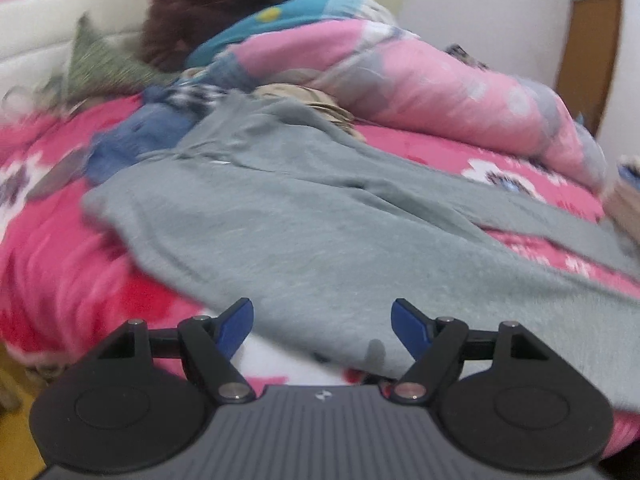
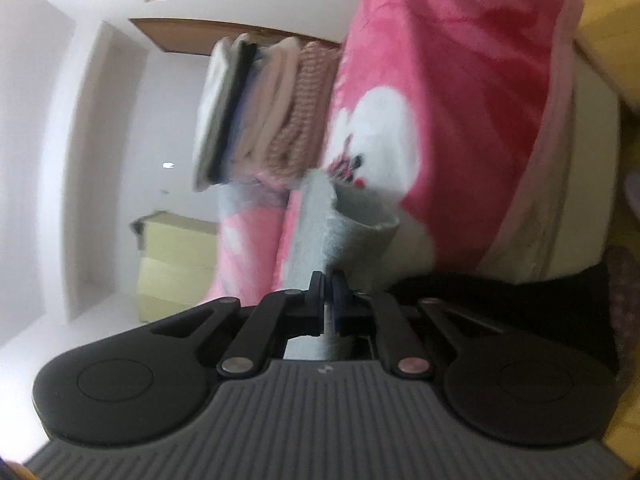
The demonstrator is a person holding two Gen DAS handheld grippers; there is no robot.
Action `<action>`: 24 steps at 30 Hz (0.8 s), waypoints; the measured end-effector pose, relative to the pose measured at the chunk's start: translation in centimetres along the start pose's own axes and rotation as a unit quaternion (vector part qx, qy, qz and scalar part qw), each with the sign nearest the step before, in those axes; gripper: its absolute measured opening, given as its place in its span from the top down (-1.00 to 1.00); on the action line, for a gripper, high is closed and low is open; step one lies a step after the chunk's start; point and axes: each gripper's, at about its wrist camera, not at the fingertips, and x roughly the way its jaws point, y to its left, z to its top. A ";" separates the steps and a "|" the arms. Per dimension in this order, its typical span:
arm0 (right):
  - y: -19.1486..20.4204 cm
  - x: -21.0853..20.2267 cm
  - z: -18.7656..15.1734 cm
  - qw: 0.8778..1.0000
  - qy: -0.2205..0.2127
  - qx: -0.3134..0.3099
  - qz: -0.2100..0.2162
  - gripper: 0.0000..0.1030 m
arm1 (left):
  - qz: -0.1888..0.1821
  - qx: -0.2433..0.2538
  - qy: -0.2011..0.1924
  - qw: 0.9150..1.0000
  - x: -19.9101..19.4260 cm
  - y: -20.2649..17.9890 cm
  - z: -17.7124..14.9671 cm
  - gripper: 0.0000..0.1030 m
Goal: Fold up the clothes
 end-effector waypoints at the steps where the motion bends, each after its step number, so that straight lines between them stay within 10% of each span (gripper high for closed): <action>1: 0.1 0.2 -0.3 1.000 0.002 0.005 0.010 0.87 | 0.000 -0.013 -0.003 1.000 -0.2 0.8 0.0 -0.48; 16: 1.1 2.6 -2.2 0.999 0.025 0.005 -0.029 0.17 | -0.039 -0.205 -0.015 0.978 0.4 10.0 0.7 -0.44; 24: 2.2 3.1 -3.8 0.998 0.048 -0.002 -0.034 0.02 | -0.037 -0.219 0.000 0.975 3.1 9.9 0.7 -0.23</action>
